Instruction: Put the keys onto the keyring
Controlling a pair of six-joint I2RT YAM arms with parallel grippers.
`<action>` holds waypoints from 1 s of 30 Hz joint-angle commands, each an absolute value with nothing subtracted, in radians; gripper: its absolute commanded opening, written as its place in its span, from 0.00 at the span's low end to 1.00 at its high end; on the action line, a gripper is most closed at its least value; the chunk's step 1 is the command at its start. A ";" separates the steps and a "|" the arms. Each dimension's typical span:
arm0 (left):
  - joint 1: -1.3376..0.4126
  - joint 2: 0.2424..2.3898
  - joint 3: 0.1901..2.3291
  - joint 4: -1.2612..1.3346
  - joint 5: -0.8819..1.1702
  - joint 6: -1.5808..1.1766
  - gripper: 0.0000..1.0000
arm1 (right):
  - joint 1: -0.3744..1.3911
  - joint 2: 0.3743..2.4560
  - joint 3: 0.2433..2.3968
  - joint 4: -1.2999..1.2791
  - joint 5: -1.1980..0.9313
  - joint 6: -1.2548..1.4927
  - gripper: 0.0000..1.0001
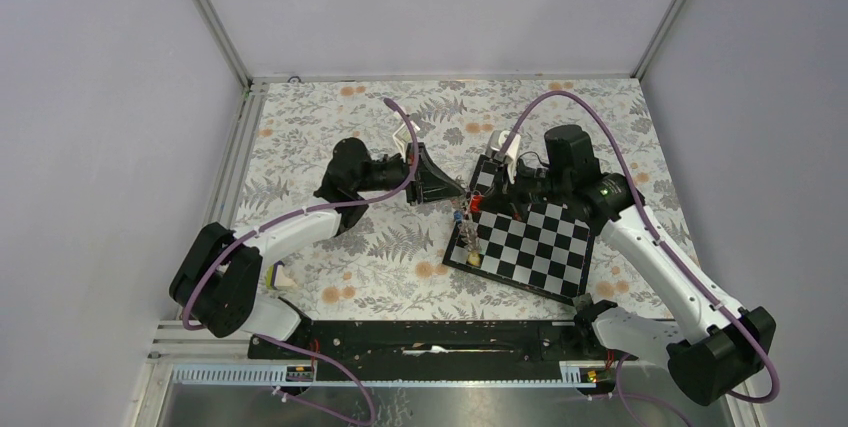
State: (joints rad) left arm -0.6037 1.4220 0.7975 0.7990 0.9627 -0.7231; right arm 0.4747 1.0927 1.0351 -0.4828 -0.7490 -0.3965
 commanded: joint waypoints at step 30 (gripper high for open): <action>-0.642 1.381 0.929 0.481 0.950 -0.341 0.35 | 0.551 1.153 1.230 -0.687 -0.626 -0.491 0.00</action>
State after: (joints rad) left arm -0.6434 1.4216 0.8700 0.4946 0.9630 -0.4072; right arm 0.5396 1.1534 1.1576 -0.6811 -0.6331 -0.4763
